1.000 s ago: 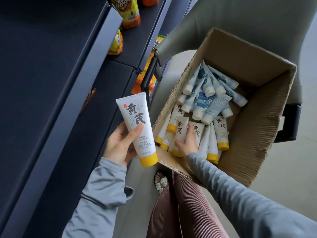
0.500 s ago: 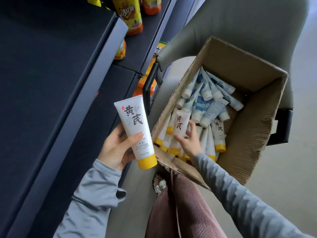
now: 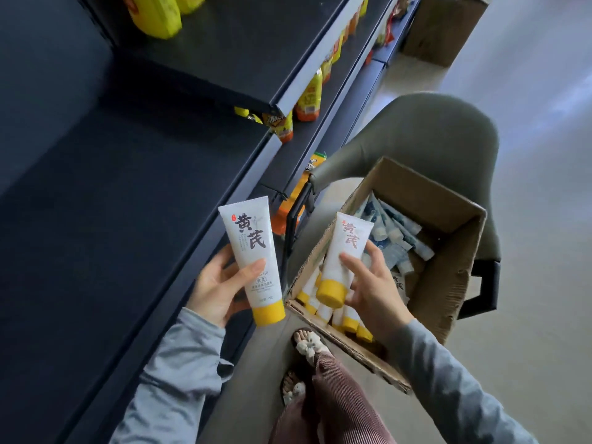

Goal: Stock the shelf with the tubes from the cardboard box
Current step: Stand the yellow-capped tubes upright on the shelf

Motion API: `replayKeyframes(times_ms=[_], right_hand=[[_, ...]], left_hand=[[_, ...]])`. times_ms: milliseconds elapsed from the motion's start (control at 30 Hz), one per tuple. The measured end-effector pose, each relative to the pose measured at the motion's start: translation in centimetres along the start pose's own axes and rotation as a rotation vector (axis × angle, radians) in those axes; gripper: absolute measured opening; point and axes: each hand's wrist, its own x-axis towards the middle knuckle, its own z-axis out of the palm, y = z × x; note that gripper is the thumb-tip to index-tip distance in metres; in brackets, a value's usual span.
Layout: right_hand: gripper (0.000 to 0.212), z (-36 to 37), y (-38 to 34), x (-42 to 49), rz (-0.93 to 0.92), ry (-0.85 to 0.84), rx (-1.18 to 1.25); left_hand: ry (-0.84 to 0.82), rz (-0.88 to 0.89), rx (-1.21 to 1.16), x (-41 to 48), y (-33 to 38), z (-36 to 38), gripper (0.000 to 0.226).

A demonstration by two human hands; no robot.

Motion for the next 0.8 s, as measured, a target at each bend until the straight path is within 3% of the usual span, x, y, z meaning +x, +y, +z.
replayKeyframes(times_ms=[333, 533, 800], right_hand=[[0.069, 5.9, -6.5, -8.7, -0.301, -0.299, -0.255], [0.061, 9.0, -8.4, -13.1, -0.391, -0.423, -0.298], [0.059, 15.3, -10.3, -17.7, -0.389, -0.678, -0.325]], left_hand=[[0.086, 0.372, 0.212, -7.5, 7.1, 0.0, 0.033], [0.159, 0.604, 0.290, -13.8, 10.1, -1.5, 0.034], [0.296, 0.763, 0.287, -21.2, 13.6, -4.3, 0.041]])
